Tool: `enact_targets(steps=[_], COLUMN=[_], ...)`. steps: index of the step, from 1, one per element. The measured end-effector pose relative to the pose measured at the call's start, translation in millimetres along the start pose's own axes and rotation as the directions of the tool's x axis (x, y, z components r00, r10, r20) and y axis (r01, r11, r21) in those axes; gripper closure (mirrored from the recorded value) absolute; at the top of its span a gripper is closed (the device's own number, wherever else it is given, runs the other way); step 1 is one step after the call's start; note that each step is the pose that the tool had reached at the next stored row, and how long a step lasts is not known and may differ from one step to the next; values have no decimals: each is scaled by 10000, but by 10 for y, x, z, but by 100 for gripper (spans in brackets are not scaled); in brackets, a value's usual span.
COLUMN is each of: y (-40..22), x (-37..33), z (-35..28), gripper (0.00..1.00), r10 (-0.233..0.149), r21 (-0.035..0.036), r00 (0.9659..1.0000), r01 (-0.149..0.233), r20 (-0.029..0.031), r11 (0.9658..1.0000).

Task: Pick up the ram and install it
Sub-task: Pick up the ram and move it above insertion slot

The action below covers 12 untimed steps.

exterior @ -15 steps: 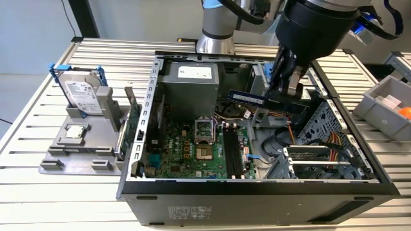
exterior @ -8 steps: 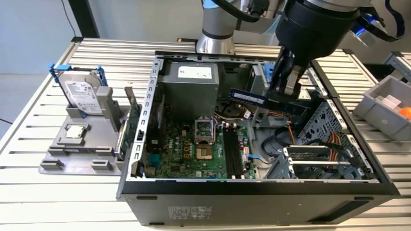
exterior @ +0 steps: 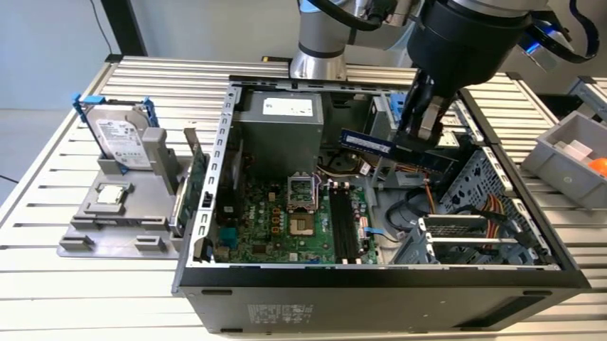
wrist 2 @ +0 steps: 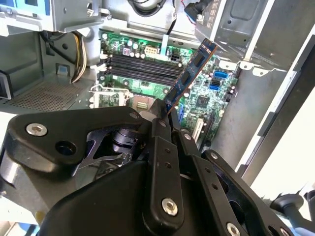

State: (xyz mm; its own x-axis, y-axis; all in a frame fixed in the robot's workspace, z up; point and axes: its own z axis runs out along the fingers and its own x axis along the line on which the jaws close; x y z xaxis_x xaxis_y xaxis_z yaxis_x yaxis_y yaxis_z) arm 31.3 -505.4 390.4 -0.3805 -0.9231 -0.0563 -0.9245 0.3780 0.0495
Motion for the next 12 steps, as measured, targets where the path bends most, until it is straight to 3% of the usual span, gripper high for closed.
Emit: enact_targets(steps=[5,12], y=[0,0], x=[0,0], z=[0,0], gripper=[100,100], r10=[51,476], r21=[3,26], r00=[10000,9989], r01=[-51,-476], r20=[3,25], r11=[10000,9989])
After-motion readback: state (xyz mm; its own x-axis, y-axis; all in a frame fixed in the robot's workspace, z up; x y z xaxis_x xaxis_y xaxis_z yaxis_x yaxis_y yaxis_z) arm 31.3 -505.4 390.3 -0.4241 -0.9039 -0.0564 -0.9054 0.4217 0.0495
